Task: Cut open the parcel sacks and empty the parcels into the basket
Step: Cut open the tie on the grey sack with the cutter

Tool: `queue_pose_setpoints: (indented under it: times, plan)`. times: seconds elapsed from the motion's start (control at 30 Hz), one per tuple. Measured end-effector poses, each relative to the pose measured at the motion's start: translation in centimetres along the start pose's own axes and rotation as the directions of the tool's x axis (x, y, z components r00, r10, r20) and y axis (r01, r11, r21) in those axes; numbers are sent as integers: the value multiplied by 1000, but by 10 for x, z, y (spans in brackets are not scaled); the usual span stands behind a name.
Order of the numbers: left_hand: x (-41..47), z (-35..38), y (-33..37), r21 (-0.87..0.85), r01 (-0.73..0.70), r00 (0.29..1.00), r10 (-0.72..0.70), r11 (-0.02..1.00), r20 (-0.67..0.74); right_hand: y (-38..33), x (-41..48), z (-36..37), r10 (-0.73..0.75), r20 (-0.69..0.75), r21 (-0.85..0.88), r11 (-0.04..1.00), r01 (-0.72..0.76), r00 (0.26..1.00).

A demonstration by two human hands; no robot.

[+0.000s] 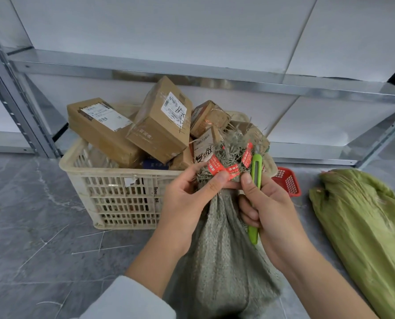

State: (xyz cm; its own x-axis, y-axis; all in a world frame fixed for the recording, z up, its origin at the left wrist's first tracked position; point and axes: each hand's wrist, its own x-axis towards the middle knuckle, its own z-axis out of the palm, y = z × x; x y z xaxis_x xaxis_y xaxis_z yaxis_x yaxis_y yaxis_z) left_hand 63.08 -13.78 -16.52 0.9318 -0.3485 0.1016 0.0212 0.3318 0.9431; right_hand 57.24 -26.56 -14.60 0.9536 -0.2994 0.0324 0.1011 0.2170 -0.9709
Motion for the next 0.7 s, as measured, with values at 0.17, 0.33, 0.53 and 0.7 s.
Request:
queue_pose_setpoints:
  times: [0.17, 0.33, 0.53, 0.7]
  plan:
    - [-3, 2, 4, 310, -121, 985, 154, 943, -82, -26, 1, -22, -90, -280, -212, 977, 30, 956]
    - [-6, 6, 6, 460, -204, 967, 251, 864, -43, -65, -4, -38, -376, 145, -633, 675, 378, 915]
    - [-8, 5, 8, 441, -218, 973, 230, 871, 27, -70, -1, -28, -114, 309, -878, 348, 329, 944]
    - [-8, 4, 6, 408, -207, 977, 210, 889, 39, -78, 0, -29, -146, 360, -910, 163, 381, 921]
